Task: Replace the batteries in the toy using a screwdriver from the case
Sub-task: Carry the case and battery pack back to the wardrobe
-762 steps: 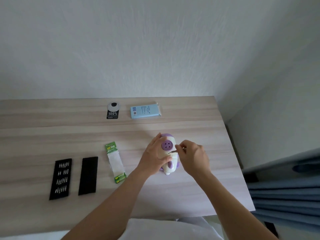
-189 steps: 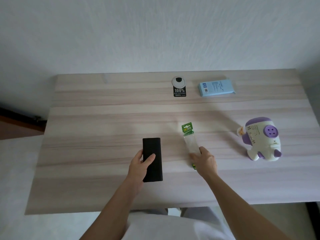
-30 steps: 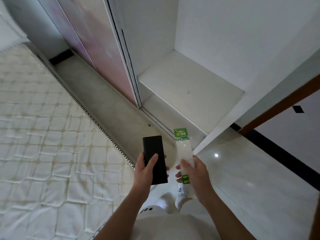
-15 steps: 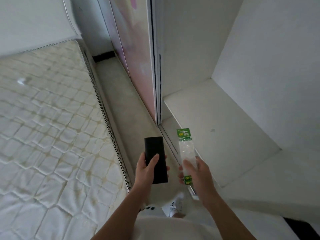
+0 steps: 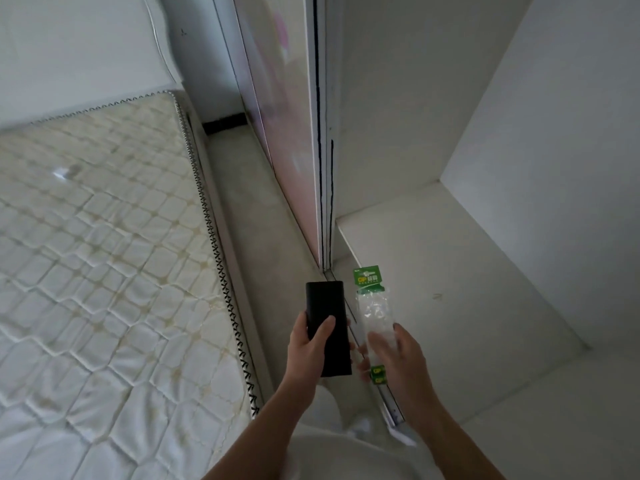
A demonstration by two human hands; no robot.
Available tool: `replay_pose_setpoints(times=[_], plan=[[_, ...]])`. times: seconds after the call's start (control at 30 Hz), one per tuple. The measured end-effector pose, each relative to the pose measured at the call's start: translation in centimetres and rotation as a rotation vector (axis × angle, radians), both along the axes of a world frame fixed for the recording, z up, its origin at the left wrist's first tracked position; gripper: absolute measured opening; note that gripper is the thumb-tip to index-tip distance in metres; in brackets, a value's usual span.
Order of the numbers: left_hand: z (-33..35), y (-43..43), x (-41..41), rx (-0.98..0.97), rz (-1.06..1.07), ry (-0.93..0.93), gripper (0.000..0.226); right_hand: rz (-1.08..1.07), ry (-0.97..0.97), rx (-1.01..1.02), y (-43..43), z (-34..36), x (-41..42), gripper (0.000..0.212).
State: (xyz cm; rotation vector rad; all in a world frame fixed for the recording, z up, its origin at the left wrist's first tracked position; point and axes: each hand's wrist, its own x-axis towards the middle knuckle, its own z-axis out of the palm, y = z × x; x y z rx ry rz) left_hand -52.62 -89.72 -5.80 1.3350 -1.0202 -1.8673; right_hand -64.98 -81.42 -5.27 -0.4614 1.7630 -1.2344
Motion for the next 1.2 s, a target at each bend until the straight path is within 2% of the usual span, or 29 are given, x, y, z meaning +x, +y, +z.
replay_pose_setpoints(times=[0.13, 0.33, 0.5, 0.63, 0.97, 1.2], plan=[[-0.4, -3.2, -1.7, 0.0, -0.075, -0.013, 0.019, -0.099, -0.011, -0.004, -2.7, -0.2, -1.1, 0.012], [0.1, -12.6, -3.3, -0.029, -0.279, -0.024, 0.023, -0.328, -0.04, 0.002, -10.2, -1.5, -2.1, 0.025], [1.4, -21.2, -3.9, -0.076, -0.407, -0.033, 0.018, -0.474, -0.093, -0.049, -17.3, -1.4, -1.6, 0.016], [1.3, -25.0, -4.8, -0.064, -0.504, -0.033, 0.017, -0.559, -0.131, -0.082, -19.7, -1.1, -0.8, 0.01], [-0.9, -25.0, -8.7, -0.031, -0.738, -0.081, 0.024, -0.756, -0.114, -0.051, -17.8, -1.4, -1.9, 0.007], [-2.8, -23.0, -12.4, -0.039, -0.823, -0.088, 0.023, -0.764, -0.077, -0.087, -14.5, -2.3, -3.9, 0.011]])
